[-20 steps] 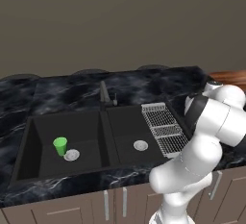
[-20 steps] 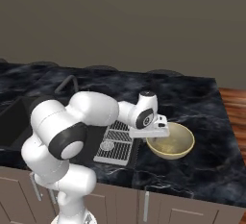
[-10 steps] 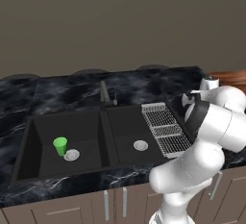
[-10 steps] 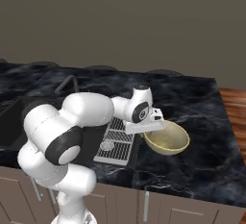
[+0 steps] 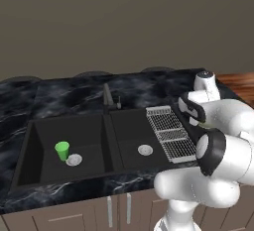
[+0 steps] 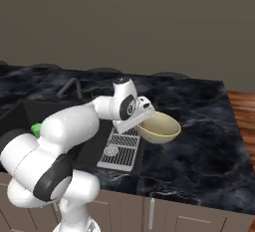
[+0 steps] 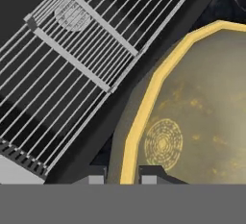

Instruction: Place the cup in the left basin and the bowl in the right basin of the sink.

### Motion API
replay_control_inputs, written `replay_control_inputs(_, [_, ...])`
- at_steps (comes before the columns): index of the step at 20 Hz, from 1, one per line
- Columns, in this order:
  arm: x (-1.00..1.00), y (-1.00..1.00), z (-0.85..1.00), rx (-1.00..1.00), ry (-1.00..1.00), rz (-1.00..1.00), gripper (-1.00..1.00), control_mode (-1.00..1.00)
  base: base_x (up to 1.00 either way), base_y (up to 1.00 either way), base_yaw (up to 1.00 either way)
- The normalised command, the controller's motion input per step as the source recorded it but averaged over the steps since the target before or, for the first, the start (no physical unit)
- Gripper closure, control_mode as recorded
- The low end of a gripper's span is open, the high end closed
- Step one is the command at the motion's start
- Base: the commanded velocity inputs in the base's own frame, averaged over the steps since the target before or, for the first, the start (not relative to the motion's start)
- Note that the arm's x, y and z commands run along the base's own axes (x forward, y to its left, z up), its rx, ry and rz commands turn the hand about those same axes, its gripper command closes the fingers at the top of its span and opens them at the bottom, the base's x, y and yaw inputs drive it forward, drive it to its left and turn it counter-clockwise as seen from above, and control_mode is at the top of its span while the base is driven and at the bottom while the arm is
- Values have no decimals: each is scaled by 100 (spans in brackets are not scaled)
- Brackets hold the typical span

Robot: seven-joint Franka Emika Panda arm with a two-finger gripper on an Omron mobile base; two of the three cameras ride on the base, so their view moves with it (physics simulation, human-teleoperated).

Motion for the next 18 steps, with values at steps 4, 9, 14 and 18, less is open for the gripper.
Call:
replay_control_inputs(4, [0,47,33,-15,-13,37,100,-100,0,0,0])
replay_control_inputs(9, [0,45,19,-11,-7,41,100,-100,0,0,0])
replay_control_inputs(14, [-5,52,0,-8,-1,43,100,-100,0,0,0])
replay_control_inputs(18, [-12,56,-10,-7,0,43,100,-100,0,0,0])
